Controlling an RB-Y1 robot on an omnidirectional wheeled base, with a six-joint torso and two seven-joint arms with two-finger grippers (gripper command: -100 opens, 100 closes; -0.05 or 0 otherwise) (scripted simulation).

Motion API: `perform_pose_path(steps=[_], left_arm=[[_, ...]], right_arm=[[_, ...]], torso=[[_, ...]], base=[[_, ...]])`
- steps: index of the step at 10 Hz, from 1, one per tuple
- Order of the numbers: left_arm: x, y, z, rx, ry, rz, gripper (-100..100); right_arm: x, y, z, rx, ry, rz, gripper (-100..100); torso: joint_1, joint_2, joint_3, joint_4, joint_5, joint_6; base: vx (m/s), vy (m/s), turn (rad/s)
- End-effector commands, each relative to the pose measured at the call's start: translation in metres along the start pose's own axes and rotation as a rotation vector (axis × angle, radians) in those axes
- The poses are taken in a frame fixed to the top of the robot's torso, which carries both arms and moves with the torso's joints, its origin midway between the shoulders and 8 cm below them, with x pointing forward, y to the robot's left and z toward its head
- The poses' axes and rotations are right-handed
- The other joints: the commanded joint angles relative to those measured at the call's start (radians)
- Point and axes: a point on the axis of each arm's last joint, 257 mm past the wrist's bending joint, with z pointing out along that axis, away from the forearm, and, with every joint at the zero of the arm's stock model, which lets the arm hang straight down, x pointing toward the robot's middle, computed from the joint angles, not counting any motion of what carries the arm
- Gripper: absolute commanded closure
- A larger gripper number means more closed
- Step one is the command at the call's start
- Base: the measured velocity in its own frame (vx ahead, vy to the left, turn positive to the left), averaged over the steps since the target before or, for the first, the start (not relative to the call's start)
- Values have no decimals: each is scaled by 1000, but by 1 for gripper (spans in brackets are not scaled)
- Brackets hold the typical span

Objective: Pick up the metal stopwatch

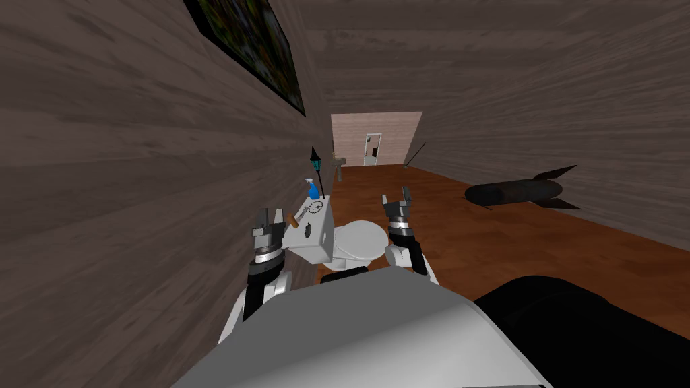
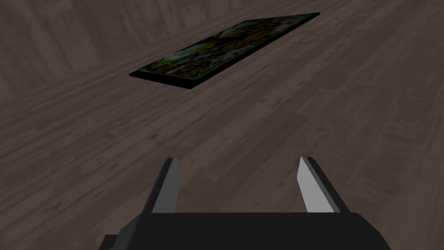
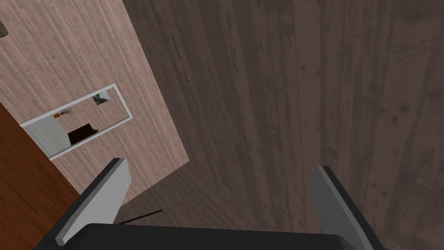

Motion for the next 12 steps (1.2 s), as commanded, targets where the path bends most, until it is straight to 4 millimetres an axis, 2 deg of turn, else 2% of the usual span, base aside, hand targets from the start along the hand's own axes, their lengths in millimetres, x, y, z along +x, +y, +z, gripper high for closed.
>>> perform_pose_path(steps=[1, 5, 6, 8, 11, 12], left_arm=[[3, 9, -6, -34, 45, 19, -100], [7, 39, -31, -149, 159, 74, -100], [8, 39, -31, -149, 173, 78, -100], [8, 58, -50, -229, 237, 113, -100], [9, 69, -62, -273, 303, 142, -100], [7, 79, -75, -318, 340, 163, -100]], right_arm=[[0, 0, 0, 0, 0, 0, 0], [0, 0, 0, 0, 0, 0, 0], [0, 0, 0, 0, 0, 0, 0], [0, 0, 0, 0, 0, 0, 0], [0, 0, 0, 0, 0, 0, 0], [0, 0, 0, 0, 0, 0, 0]], torso=[[0, 0, 0, 0, 0, 0], [-3, 2, 1, 0, -1, 0], [-4, 2, 1, 0, -1, 0], [-2, 2, 1, 0, -1, 0], [-3, 2, 1, 0, -1, 0], [-2, 1, 1, 0, -1, 0]], base=[[-13, -28, 13], [-21, -58, 23], [-18, -47, 10], [-28, -49, 23], [-22, -47, 14], [-19, -51, 19]])
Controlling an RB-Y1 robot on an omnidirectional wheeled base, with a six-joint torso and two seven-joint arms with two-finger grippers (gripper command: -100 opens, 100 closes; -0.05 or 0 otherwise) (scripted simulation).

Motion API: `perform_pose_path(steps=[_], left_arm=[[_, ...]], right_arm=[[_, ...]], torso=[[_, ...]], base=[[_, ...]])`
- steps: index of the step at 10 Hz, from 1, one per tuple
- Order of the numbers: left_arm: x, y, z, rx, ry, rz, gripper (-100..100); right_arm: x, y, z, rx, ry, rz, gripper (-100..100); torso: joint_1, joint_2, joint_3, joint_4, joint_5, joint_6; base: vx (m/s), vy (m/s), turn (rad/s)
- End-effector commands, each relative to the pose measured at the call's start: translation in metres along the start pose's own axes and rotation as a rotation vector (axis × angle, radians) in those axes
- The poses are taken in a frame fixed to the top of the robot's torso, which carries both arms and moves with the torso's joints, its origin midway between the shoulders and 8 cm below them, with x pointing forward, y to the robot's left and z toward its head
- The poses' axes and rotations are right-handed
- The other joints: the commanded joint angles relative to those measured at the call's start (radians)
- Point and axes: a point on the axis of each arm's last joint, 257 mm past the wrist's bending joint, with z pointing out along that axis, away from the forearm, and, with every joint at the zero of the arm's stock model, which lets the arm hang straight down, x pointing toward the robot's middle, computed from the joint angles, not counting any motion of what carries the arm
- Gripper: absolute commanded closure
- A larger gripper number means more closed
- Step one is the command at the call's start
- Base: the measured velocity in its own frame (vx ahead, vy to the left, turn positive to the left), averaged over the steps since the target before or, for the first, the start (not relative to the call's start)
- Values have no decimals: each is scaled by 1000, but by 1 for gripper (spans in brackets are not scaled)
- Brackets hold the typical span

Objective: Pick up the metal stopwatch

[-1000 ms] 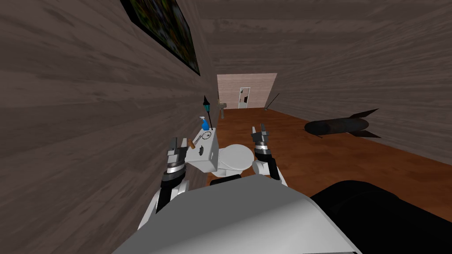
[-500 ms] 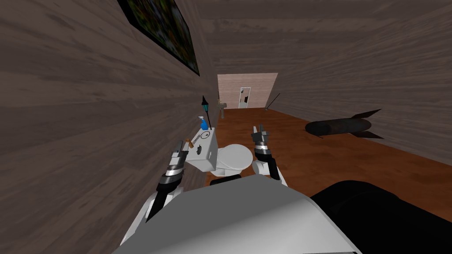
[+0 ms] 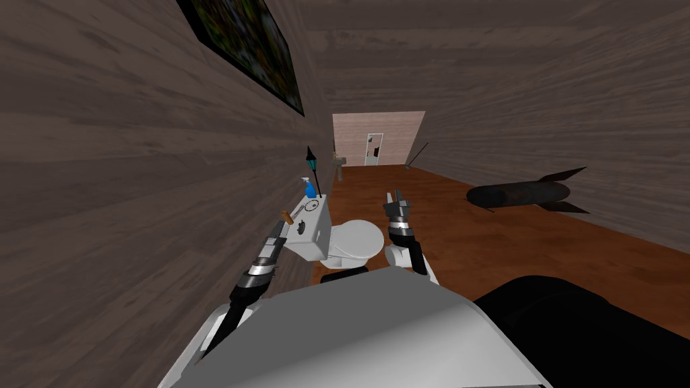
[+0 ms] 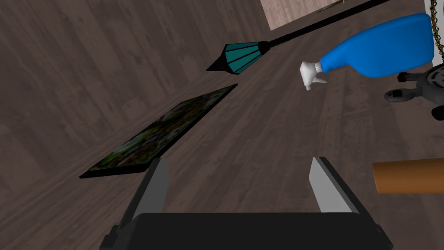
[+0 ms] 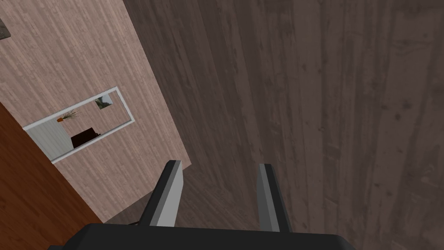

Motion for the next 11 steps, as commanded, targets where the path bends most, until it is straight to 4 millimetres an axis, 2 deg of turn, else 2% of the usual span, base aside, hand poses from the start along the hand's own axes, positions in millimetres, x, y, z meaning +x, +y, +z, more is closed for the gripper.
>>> perform_pose_path(steps=[1, 2, 3, 4, 5, 6, 7, 8, 9, 10, 11], left_arm=[[4, 6, -5, -23, 30, 14, -100], [6, 19, -14, -70, 69, 34, -100], [7, 19, -14, -70, 79, 39, -100], [9, 33, -25, -118, 118, 59, -100], [10, 33, -25, -118, 129, 64, -100], [11, 46, -36, -167, 164, 83, -100], [12, 46, -37, -166, 179, 90, -100], [12, 60, -49, -215, 211, 107, -100], [13, 60, -49, -215, 230, 117, -100], [12, 73, -61, -264, 259, 133, -100], [13, 73, -62, -263, 281, 144, -100]], right_arm=[[0, 0, 0, 0, 0, 0, 0], [0, 0, 0, 0, 0, 0, 0], [0, 0, 0, 0, 0, 0, 0], [0, 0, 0, 0, 0, 0, 0], [0, 0, 0, 0, 0, 0, 0], [0, 0, 0, 0, 0, 0, 0], [0, 0, 0, 0, 0, 0, 0], [0, 0, 0, 0, 0, 0, 0], [0, 0, 0, 0, 0, 0, 0], [0, 0, 0, 0, 0, 0, 0], [0, 0, 0, 0, 0, 0, 0]], torso=[[0, 0, 0, 0, 0, 0], [0, 0, 0, 0, 0, 0], [0, 1, 0, 0, 0, 0], [0, 0, 0, 0, 0, 0], [0, 0, 0, 0, 0, 0], [0, 0, 0, 0, 0, 0], [0, 1, 0, 0, 0, 0], [0, 0, 0, 0, 0, 0], [0, 0, 0, 0, 0, 0], [1, 0, 0, 0, 0, 0], [0, 0, 0, 0, 0, 0]], base=[[-24, -40, 15], [-28, -48, 16], [-22, -43, 16], [-26, -49, 17], [-24, -42, 13], [-35, -54, 17], [-27, -43, 14], [-25, -42, 17], [-18, -37, 12], [-23, -49, 13], [-25, -46, 8]])
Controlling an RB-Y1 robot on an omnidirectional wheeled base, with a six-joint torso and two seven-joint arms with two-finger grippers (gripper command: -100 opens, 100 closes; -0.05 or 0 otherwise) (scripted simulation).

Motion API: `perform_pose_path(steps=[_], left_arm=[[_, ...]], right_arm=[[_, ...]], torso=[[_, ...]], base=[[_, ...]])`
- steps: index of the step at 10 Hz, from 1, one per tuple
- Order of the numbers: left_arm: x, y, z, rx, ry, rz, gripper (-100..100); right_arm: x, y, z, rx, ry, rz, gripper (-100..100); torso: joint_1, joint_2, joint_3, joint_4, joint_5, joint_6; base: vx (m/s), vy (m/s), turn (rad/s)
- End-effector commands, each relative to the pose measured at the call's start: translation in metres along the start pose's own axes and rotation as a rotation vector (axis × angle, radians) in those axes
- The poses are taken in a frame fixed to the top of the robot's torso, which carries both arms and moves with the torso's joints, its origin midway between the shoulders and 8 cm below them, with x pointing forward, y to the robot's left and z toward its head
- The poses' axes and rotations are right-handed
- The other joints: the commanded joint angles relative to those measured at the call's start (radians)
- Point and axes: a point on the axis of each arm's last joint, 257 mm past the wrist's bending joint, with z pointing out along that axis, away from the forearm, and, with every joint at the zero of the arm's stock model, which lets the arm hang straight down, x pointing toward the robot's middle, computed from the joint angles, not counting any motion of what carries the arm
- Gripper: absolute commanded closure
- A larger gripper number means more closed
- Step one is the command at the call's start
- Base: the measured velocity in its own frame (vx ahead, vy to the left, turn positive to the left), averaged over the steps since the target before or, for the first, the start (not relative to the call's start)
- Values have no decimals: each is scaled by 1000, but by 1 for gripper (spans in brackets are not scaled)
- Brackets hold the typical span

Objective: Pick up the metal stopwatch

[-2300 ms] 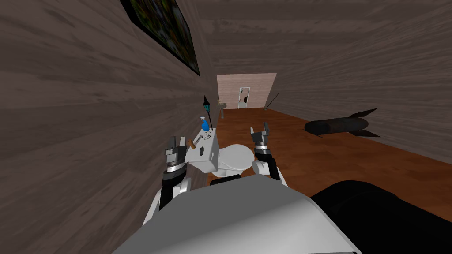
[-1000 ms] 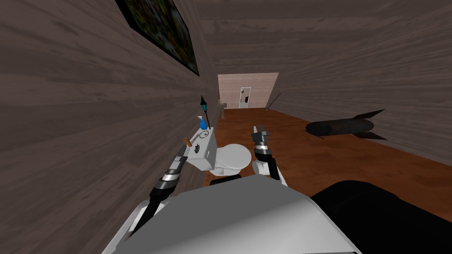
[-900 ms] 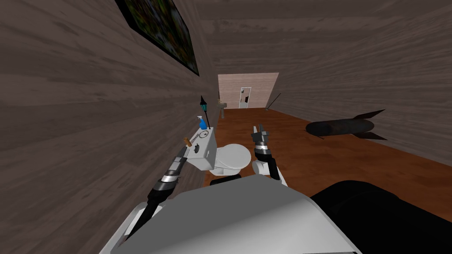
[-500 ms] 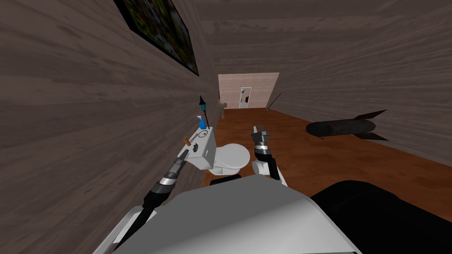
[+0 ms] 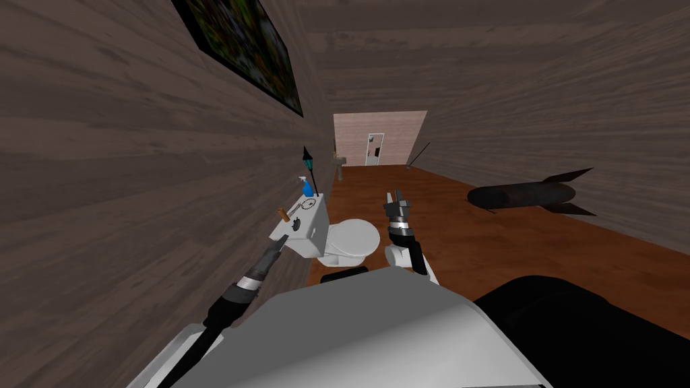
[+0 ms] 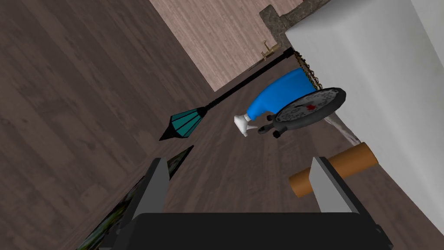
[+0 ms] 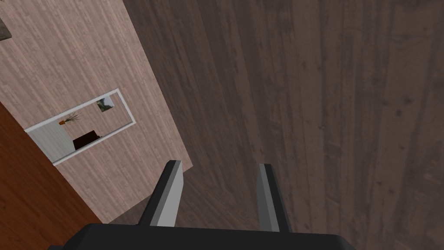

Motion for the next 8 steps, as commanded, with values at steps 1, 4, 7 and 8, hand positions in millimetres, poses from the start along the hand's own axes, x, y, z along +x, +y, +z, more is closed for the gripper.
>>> perform_pose_path(steps=[1, 4, 7, 8], left_arm=[[4, 16, -11, -55, 46, 23, -100], [7, 31, -22, -103, 115, 65, -100], [7, 62, -42, -198, 188, 106, -100], [7, 62, -42, -197, 211, 122, -100]], right_arm=[[0, 0, 0, 0, 0, 0, 0], [0, 0, 0, 0, 0, 0, 0], [0, 0, 0, 0, 0, 0, 0], [0, 0, 0, 0, 0, 0, 0]], torso=[[0, 0, 0, 0, 0, 0], [-1, 0, 0, 0, 0, 0], [0, -1, 0, 0, 0, 0], [-1, 0, 0, 0, 0, 0]], base=[[-36, -52, 11], [-25, -51, 9], [-17, -50, 3], [-17, -46, 7]])
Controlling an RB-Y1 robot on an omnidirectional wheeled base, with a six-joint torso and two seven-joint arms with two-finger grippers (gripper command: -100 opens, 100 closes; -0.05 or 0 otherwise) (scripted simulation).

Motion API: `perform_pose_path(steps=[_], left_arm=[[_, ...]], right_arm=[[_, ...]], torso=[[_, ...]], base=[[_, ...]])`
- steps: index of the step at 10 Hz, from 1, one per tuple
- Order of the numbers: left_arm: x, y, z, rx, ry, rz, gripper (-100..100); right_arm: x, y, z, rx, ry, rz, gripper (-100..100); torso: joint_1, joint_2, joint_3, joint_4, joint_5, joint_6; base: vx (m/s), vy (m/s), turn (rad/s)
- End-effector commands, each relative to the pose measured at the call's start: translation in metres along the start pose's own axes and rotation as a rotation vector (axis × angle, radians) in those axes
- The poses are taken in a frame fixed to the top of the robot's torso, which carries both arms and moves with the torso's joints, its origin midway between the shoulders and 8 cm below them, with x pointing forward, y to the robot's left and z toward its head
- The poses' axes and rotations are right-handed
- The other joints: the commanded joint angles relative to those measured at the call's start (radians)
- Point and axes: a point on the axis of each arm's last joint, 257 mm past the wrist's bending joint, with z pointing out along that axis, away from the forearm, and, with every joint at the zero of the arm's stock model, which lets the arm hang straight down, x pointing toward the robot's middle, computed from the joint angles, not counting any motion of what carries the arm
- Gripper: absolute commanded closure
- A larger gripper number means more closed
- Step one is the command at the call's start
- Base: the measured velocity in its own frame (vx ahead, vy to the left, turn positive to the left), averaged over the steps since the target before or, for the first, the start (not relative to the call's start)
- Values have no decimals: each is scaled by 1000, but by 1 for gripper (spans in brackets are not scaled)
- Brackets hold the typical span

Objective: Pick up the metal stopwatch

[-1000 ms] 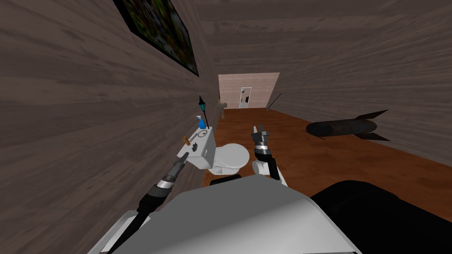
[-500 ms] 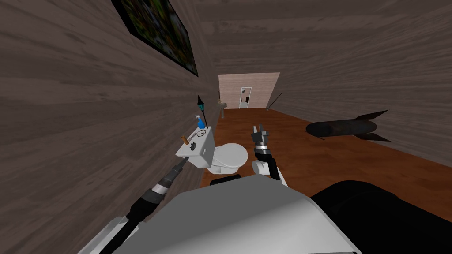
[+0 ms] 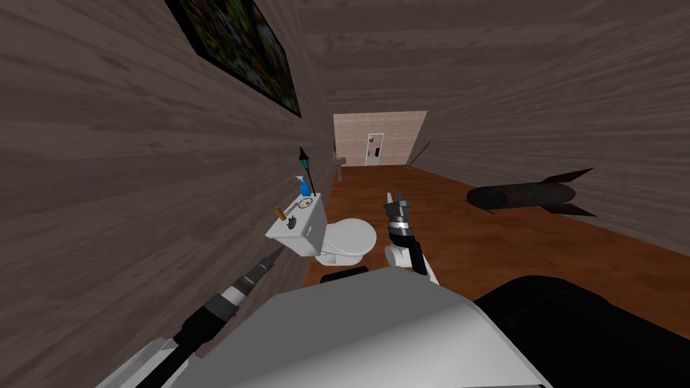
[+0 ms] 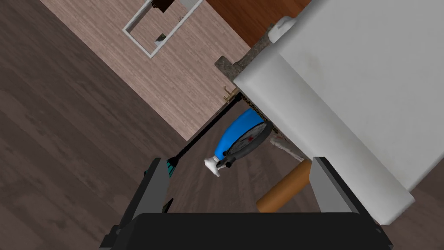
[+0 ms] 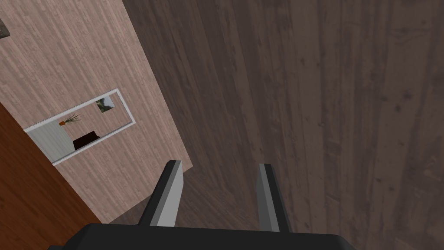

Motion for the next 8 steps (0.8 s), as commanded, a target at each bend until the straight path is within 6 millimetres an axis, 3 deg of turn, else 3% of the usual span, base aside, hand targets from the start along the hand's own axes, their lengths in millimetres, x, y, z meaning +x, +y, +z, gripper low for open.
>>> perform_pose_path(steps=[1, 2, 3, 4, 7, 8], left_arm=[[0, 20, -7, -55, 37, 20, -100], [0, 20, -7, -54, 60, 41, -100], [0, 37, -15, -100, 84, 53, -100], [-1, 37, -15, -99, 104, 71, -100], [-8, 67, -31, -188, 162, 114, -100], [-9, 67, -30, -186, 184, 134, -100]], right_arm=[[0, 0, 0, 0, 0, 0, 0], [0, 0, 0, 0, 0, 0, 0], [0, 0, 0, 0, 0, 0, 0], [0, 0, 0, 0, 0, 0, 0], [0, 0, 0, 0, 0, 0, 0], [0, 0, 0, 0, 0, 0, 0]], torso=[[0, 0, 0, 0, 0, 0], [0, 0, 0, 0, 0, 0], [0, 0, 0, 0, 0, 0], [0, 0, 0, 0, 0, 0], [0, 0, 0, 0, 0, 0], [-1, -1, 0, 0, 0, 0]], base=[[-21, -56, -4], [-19, -47, 2], [-13, -56, -9], [-9, -47, 0], [-12, -50, -10], [-9, -54, -3]])
